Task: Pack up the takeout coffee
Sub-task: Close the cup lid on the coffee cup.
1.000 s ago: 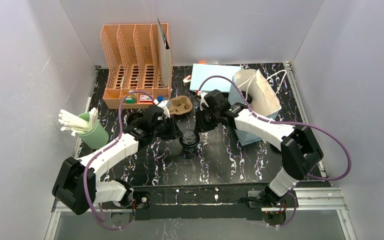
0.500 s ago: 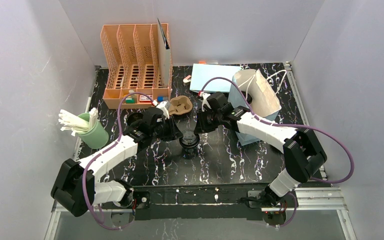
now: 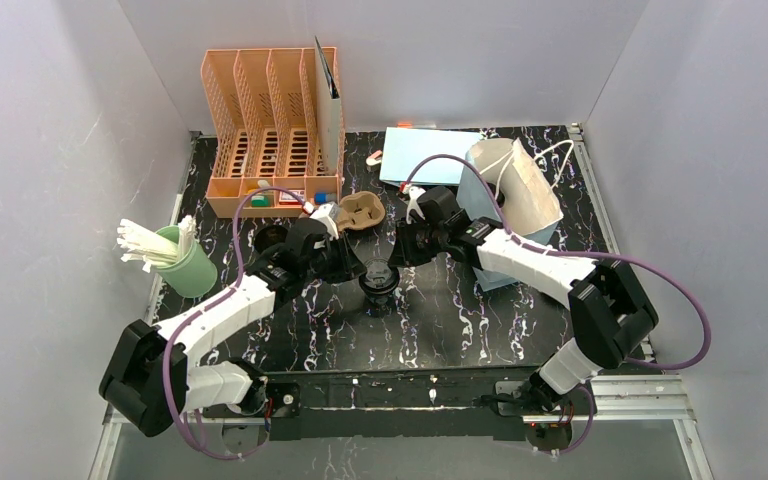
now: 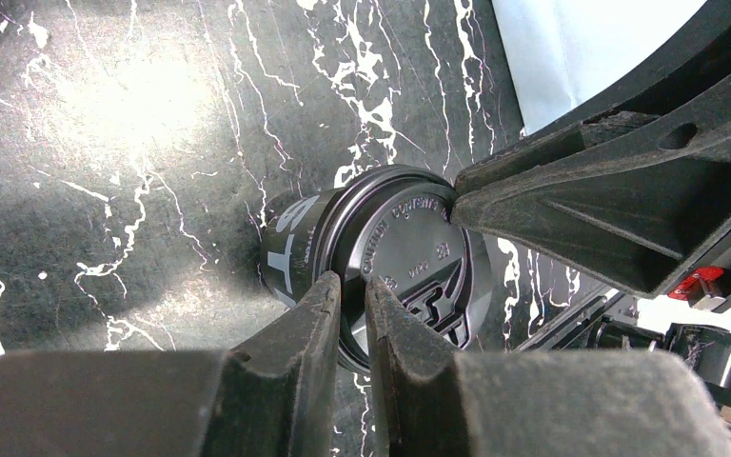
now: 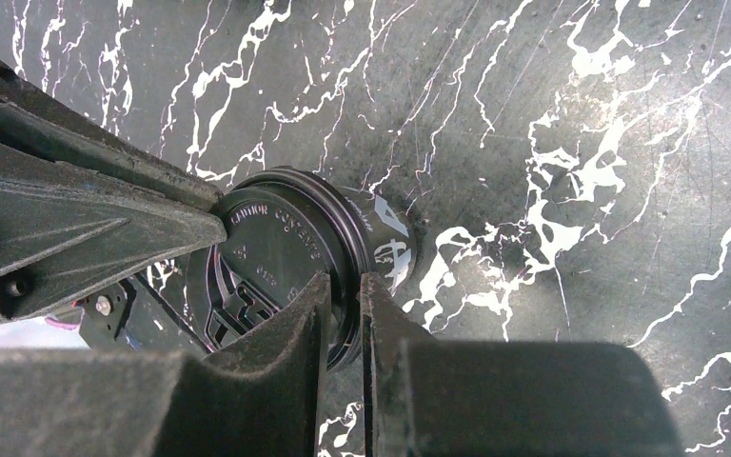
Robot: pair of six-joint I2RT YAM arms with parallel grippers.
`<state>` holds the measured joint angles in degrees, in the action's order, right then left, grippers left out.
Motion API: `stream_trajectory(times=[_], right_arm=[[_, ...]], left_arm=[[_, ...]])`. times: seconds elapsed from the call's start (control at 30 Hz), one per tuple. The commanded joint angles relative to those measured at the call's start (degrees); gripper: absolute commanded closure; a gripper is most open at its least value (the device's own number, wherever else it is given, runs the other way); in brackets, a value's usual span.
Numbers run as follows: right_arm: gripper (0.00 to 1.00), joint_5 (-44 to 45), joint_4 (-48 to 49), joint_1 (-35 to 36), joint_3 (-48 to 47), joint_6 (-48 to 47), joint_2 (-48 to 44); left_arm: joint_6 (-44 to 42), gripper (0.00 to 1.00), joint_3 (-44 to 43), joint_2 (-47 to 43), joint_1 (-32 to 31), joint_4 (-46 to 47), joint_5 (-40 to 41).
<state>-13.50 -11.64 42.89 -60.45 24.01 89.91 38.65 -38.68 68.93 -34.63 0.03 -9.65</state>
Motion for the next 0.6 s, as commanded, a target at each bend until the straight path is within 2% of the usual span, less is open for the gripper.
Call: stream_trajectory(times=[0.0,0.27,0.57], right_arm=[[0.77,-2.38,-7.75,2.29,5.19,0.76,4.74],[0.77,-1.69,-7.82,2.72,5.04,1.26,3.42],[0.73,3.57,-15.42,2.70,-8.20,-1.55,2.31]], left_arm=[[1.15,0.85,3.92,2.64,-3.07,-4.71,-3.20],[1.60,0.85,4.01,1.51,-3.54,-4.36,-2.87],[-2.82,0.77,-8.18,2.02,-3.56,-13.68,1.18]])
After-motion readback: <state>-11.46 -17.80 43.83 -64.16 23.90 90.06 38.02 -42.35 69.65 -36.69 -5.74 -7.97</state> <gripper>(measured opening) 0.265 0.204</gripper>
